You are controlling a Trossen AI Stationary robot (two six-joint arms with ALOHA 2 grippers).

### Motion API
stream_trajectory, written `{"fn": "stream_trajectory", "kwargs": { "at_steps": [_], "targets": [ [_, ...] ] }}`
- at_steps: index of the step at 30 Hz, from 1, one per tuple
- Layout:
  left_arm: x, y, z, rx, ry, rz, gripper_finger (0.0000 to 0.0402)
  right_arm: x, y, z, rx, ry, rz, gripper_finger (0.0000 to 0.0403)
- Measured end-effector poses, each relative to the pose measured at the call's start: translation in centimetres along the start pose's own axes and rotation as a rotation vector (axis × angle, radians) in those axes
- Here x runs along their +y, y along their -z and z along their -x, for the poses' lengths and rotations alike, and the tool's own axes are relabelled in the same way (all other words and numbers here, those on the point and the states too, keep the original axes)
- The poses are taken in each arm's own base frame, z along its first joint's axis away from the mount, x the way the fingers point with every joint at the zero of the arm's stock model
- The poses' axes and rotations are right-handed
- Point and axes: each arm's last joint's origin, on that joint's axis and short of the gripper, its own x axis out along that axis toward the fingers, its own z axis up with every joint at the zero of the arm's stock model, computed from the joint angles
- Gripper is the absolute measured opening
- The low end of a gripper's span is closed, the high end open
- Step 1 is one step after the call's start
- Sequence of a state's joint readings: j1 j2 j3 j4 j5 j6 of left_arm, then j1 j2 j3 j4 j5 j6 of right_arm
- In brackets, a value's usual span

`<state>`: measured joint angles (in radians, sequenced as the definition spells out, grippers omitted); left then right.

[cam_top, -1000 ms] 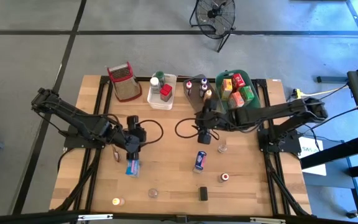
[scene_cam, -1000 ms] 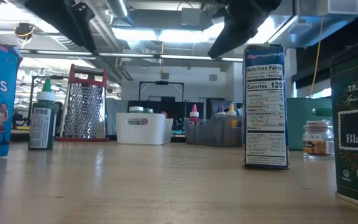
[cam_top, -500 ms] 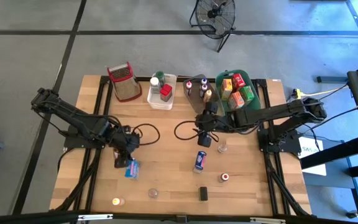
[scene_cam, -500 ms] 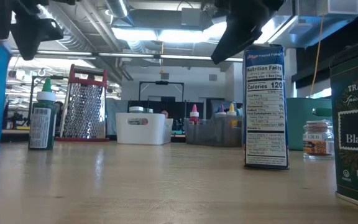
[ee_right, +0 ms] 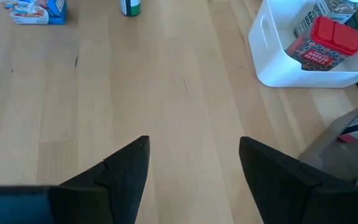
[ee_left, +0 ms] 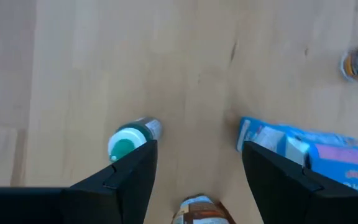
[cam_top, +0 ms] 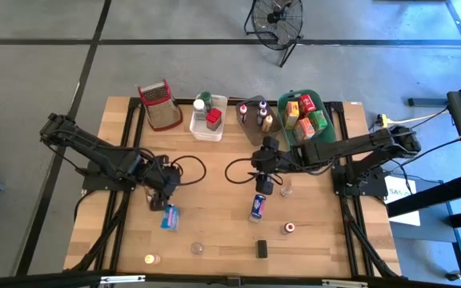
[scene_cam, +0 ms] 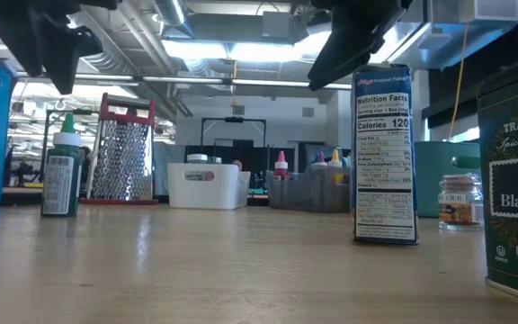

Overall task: Pick & Place Kitchen Items
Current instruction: Put the green food coloring bottle into the black bin

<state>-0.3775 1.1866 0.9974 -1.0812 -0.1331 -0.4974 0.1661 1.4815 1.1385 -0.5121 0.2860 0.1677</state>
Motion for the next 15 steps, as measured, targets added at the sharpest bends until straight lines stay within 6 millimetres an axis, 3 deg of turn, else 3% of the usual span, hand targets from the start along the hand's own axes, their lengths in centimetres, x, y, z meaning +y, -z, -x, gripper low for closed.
{"fn": "stream_trajectory", "kwargs": {
  "at_steps": [7,15],
  "targets": [
    [-0.13,0.09,0.01,0.023,0.043,-0.097,0.0232,0.01,0.01,0.00,0.001,0.000,0.003,0.0250],
    [0.30,0.51,0.02,0.053,-0.030,-0.143,0.0233,0.01,0.01,0.00,0.001,0.000,0.003,0.0250]
  ]
}}
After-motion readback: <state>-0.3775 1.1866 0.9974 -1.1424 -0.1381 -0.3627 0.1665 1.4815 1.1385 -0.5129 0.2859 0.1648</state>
